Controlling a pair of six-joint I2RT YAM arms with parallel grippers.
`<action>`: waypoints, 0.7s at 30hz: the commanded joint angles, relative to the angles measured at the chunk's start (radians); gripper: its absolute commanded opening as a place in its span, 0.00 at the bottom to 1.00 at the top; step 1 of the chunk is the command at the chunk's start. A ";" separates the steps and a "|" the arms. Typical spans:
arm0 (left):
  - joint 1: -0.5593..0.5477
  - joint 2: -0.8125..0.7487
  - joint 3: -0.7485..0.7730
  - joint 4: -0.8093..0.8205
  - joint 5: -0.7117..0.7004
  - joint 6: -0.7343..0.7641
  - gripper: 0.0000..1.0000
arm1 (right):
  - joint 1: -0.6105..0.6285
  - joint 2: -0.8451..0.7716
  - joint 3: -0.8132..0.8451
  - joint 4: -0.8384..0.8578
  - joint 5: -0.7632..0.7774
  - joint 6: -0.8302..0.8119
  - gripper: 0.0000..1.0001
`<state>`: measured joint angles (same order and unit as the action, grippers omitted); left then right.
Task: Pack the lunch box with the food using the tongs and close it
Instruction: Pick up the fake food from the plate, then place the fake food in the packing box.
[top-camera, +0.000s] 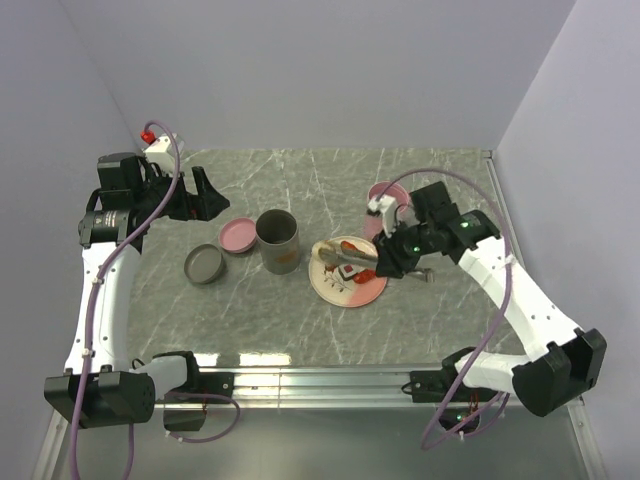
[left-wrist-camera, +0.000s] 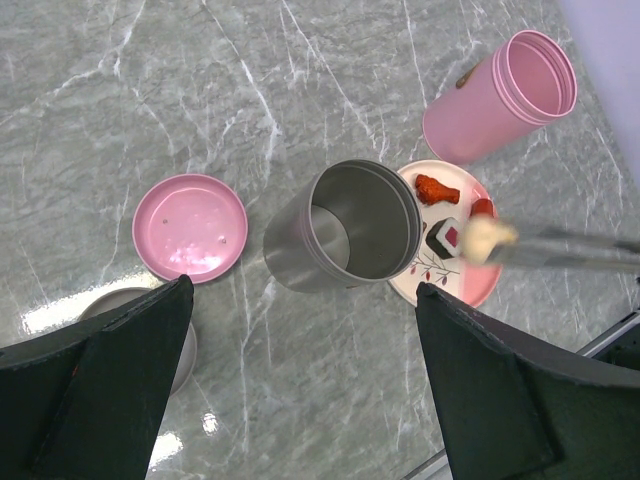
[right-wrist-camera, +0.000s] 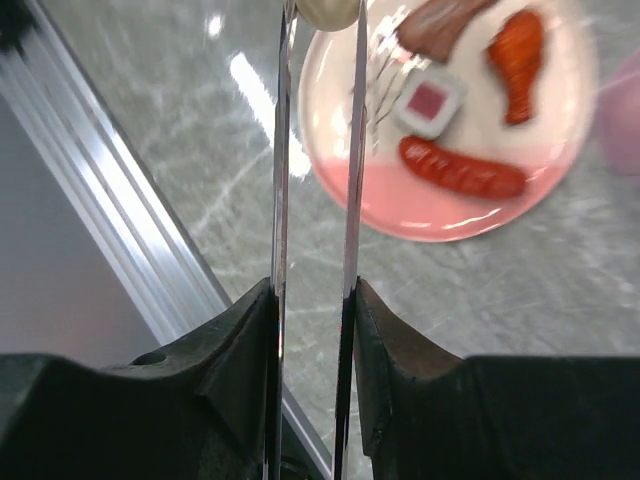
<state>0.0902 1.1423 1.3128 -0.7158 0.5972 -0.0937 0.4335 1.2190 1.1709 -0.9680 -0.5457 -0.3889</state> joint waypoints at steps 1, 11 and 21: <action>0.002 -0.023 0.017 0.030 0.015 0.005 0.99 | -0.100 -0.038 0.120 -0.020 -0.052 0.038 0.38; 0.003 -0.021 0.020 0.036 0.026 0.000 0.99 | -0.429 -0.009 0.315 -0.043 -0.068 0.076 0.38; 0.002 -0.033 0.000 0.045 0.030 0.000 0.99 | -0.552 0.108 0.426 -0.118 -0.048 0.055 0.38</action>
<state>0.0902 1.1412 1.3128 -0.7059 0.6056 -0.0944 -0.1120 1.3125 1.5597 -1.0531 -0.5880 -0.3305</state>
